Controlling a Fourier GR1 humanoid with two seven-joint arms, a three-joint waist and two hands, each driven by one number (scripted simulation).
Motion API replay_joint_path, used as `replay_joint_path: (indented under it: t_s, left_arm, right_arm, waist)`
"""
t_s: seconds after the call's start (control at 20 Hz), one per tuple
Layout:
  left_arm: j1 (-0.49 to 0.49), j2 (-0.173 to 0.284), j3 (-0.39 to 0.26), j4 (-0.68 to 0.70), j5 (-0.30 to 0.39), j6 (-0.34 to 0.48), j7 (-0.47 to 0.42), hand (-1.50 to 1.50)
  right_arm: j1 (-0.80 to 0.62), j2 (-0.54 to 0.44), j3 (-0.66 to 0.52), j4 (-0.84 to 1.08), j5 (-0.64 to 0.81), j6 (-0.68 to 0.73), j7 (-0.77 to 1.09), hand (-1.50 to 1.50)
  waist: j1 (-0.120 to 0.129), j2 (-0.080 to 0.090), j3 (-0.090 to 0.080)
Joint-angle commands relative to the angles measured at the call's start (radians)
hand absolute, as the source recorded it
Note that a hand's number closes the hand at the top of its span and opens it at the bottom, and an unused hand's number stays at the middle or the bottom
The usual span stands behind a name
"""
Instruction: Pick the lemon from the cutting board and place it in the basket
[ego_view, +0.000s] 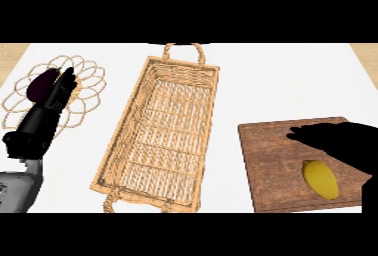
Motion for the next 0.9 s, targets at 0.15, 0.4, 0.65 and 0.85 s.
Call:
replay_joint_path:
  t_s: [0.15,0.4,0.65,0.85]
  left_arm:
    - [0.075,-0.017,0.024,-0.103,-0.026,-0.021,0.036,0.0]
    - [0.035,-0.081,0.006,-0.087,-0.082,-0.008,0.058,0.0]
    - [0.013,-0.089,0.049,-0.012,-0.073,-0.036,0.011,0.0]
    - [-0.079,-0.095,0.074,0.071,-0.118,-0.05,0.006,0.0]
  right_arm:
    - [0.08,0.047,0.019,0.071,0.23,-0.103,-0.159,-1.5]
    - [0.089,0.055,-0.024,0.09,0.285,-0.088,-0.269,-1.5]
    - [0.124,0.101,0.013,0.216,0.432,-0.257,-0.374,-1.5]
    - [0.2,0.119,-0.045,0.115,0.427,-0.189,-0.363,-1.5]
  waist:
    - [0.002,-0.002,0.0]
    - [-0.001,-0.002,0.0]
    - [0.001,0.0,0.0]
    - [-0.009,-0.001,0.0]
